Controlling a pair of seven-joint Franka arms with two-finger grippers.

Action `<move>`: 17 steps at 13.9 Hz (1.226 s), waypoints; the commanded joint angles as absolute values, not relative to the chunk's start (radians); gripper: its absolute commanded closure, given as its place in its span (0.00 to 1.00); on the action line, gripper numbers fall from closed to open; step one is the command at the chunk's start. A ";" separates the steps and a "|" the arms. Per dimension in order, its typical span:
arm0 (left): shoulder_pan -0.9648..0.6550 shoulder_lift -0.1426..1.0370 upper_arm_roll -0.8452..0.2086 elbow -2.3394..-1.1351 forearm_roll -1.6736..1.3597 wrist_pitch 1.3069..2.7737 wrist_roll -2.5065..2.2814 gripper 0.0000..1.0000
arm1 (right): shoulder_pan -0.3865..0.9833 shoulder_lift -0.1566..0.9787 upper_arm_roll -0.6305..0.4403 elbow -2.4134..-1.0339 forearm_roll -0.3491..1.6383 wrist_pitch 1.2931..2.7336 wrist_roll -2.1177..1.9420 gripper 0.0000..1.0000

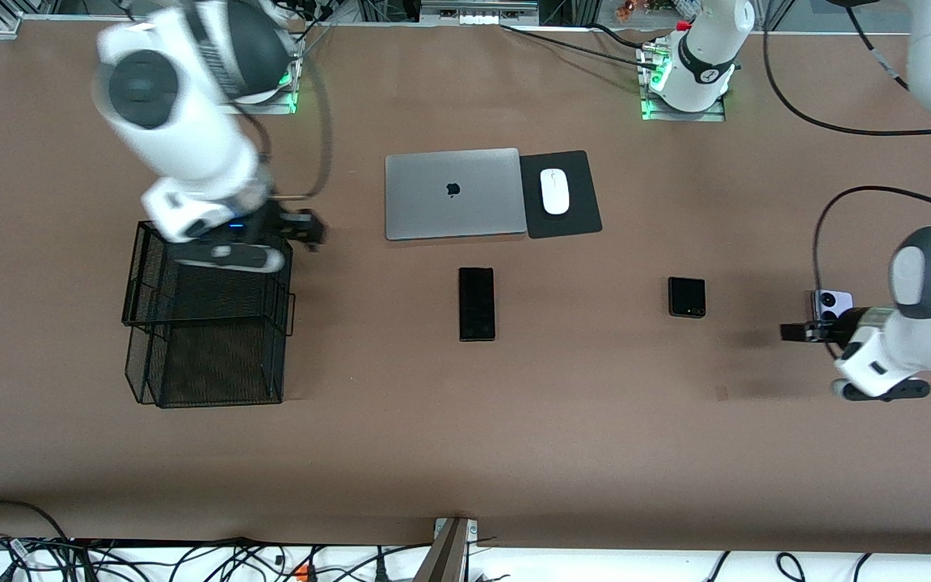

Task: Place phones with both arms
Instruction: 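Grasp the slab phone with the right gripper while the left gripper grasps the flip phone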

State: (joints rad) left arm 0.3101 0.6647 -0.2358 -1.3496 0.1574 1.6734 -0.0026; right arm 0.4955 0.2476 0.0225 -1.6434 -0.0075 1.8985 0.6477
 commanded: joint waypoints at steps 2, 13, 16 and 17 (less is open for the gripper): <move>0.305 0.649 -0.262 -1.494 0.153 1.762 0.005 0.00 | 0.679 0.400 0.008 -1.608 -0.066 2.055 0.895 0.00; 0.288 0.497 -0.370 -2.060 0.077 2.302 -0.015 0.00 | 0.848 0.764 0.002 -1.463 -0.100 2.333 0.922 0.00; 0.285 0.500 -0.370 -2.094 0.136 2.361 -0.015 0.00 | 0.848 0.801 0.002 -1.463 -0.133 2.379 0.922 0.00; 0.287 0.502 -0.370 -2.101 0.206 2.384 -0.017 0.00 | 0.848 0.810 0.002 -1.465 -0.136 2.394 0.922 0.00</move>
